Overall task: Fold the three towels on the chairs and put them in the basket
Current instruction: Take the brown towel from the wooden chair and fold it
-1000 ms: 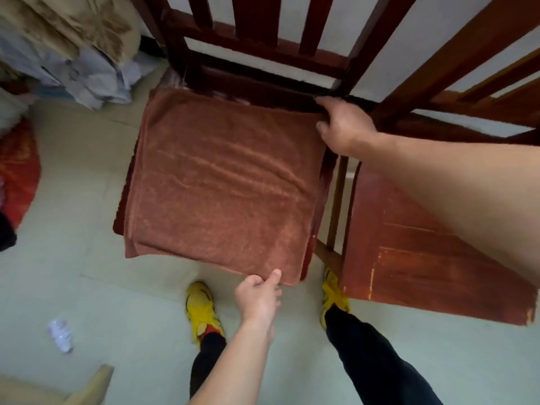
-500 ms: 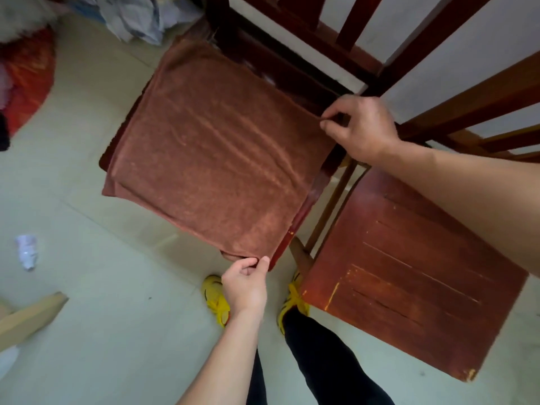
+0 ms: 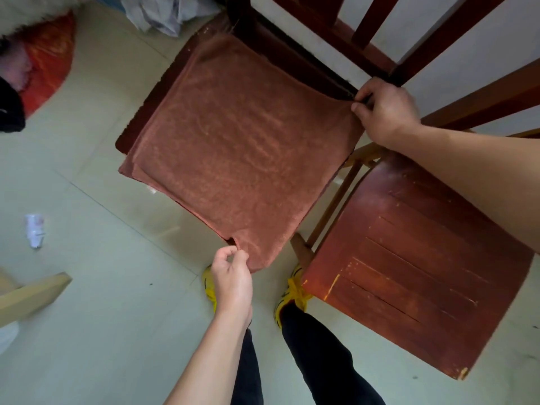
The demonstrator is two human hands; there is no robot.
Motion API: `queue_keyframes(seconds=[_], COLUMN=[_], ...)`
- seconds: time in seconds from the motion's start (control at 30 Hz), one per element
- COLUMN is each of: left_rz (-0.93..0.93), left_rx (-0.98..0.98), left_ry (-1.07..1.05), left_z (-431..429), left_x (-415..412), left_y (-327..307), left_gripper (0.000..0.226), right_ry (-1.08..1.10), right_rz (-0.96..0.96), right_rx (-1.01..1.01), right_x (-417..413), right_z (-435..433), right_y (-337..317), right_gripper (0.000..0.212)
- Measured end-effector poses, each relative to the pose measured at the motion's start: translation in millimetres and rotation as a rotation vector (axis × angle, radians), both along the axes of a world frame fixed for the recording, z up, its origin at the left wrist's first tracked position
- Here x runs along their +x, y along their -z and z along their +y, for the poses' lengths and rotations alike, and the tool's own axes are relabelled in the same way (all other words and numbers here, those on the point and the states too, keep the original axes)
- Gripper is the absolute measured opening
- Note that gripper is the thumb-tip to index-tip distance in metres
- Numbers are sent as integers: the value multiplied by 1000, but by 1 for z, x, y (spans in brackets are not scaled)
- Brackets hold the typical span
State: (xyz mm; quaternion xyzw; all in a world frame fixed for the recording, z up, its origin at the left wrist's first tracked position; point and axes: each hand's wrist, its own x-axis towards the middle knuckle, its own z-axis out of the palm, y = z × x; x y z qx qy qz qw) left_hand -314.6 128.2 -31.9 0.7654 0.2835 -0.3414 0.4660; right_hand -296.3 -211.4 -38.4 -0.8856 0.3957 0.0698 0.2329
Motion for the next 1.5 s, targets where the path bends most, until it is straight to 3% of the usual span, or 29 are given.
queue_keyframes(seconds=[0.2, 0.33, 0.4, 0.47, 0.57, 0.67, 0.73, 0.83, 0.9, 1.0, 1.03, 1.17, 1.33, 1.43, 1.5], left_rz=[104, 157, 192, 221, 295, 416, 437, 476, 505, 524, 520, 427, 256, 299, 339], left_rx=[66, 105, 106, 79, -19, -120, -161, -182, -173, -215, -226, -189, -191, -262, -295], left_ry=[-62, 45, 82, 18, -133, -121, -127, -164, -151, -238, -267, -355, -496, -557, -601], left_z=[-3, -6, -7, -5, 4, 11, 14, 14, 14, 14, 14, 11, 19, 32, 38], left_x=[-7, -19, -23, -25, -23, -21, -21, -27, -34, -42, -44, -32, 20, 65, 95], left_y=[13, 23, 26, 31, 48, 60, 60, 50, 38, 12, 5, -33, -68, -73, -70], left_gripper=[21, 20, 34, 62, 86, 54, 28, 14, 18, 63, 67, 37, 20, 2, 8], right_ry=[-12, -59, -45, 2, 128, 191, 269, 524, 669, 815, 857, 920, 917, 903, 909], right_rz=[45, 97, 134, 126, 68, 88, 103, 39, 31, 2, -29, -190, -270, -259, -264], right_rx=[-63, -96, -98, -56, 150, 272, 322, 528, 647, 780, 807, 770, 812, 819, 831], right_x=[-11, -28, -34, -32, -24, -25, -29, -35, -41, -49, -50, -31, 34, 79, 110], right_z=[3, 0, -6, -5, 4, 10, 8, 5, 2, 4, 6, 22, 40, 49, 55], right_y=[7, 17, 21, 22, 22, 24, 24, 22, 16, -3, -8, -42, -79, -82, -79], right_gripper=[29, 27, 30, 30, 54, 68, 61, 41, 23, 19, 20, 13, 12, 12, 15])
